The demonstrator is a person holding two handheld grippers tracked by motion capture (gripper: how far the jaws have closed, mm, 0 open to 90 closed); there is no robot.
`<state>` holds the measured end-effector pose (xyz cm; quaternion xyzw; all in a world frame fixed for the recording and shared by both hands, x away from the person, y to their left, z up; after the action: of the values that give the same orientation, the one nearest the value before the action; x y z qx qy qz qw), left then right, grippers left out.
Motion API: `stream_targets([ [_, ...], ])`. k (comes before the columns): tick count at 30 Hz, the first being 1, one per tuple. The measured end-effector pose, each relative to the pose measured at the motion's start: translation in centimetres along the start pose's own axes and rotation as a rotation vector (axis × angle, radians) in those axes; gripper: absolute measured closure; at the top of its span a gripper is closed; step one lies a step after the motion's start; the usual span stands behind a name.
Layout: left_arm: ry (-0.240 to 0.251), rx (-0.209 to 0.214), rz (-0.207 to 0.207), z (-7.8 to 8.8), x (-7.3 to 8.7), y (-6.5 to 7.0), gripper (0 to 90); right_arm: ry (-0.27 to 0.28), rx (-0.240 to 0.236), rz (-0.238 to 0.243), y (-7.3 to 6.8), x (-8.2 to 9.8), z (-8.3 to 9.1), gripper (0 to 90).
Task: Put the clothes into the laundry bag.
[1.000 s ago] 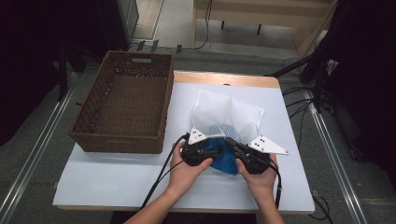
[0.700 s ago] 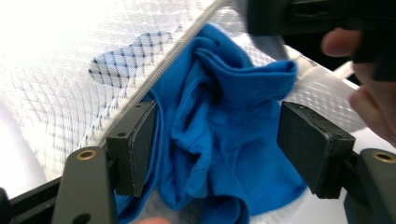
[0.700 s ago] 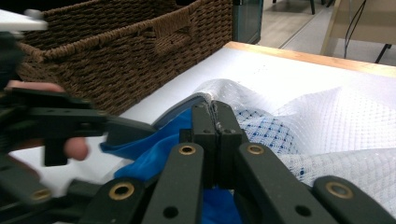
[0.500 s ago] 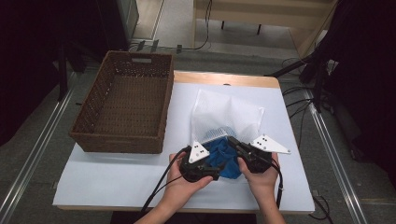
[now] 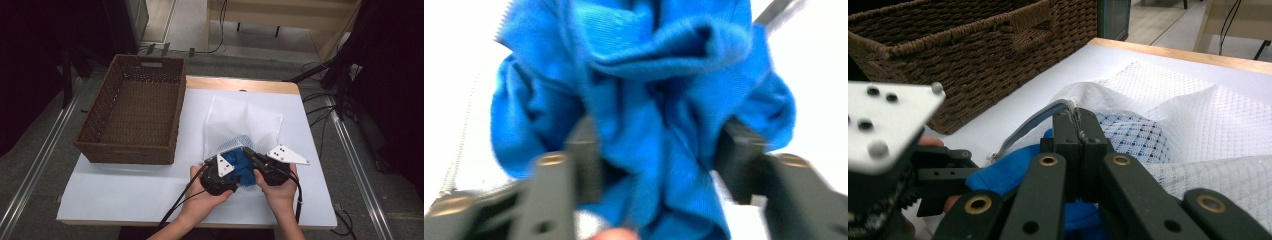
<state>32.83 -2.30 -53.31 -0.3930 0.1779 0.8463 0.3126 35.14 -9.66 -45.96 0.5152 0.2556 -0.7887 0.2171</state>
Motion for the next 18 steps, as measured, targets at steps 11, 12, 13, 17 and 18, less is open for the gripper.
stream_targets([
  [11, 0.125, -0.043, 0.110, 0.8, -3.2, -2.2, 68.1, 0.014, -0.002, 0.003, -0.1, -0.3, 0.1, 90.0],
  [12, 0.135, -0.055, 0.117, 0.7, -3.5, -2.3, 68.0, 0.015, -0.002, 0.002, -0.1, -0.3, 0.2, 90.0],
  [13, 0.145, -0.067, 0.122, 0.5, -3.7, -2.5, 67.9, 0.015, -0.002, -0.002, -0.2, -0.4, 0.2, 90.0],
  [17, 0.152, -0.119, 0.138, -0.9, -3.9, -3.0, 65.0, 0.016, 0.000, -0.002, -0.1, -0.4, 0.3, 90.0],
  [18, 0.137, -0.117, 0.138, -1.5, -3.7, -3.0, 63.9, 0.015, -0.001, -0.001, -0.1, -0.4, 0.3, 90.0],
])
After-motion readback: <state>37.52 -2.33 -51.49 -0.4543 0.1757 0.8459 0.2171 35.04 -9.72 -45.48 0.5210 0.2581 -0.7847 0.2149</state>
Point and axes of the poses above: each handheld gripper's, and its own axes: z roughly backward along the jaws, x roughly out of its underside, y roughly to its right, the point moved 10 cm from there along -z, roughly forward along the jaws, and after that the axes turned 1 degree about -z, right-handed, at the moved point
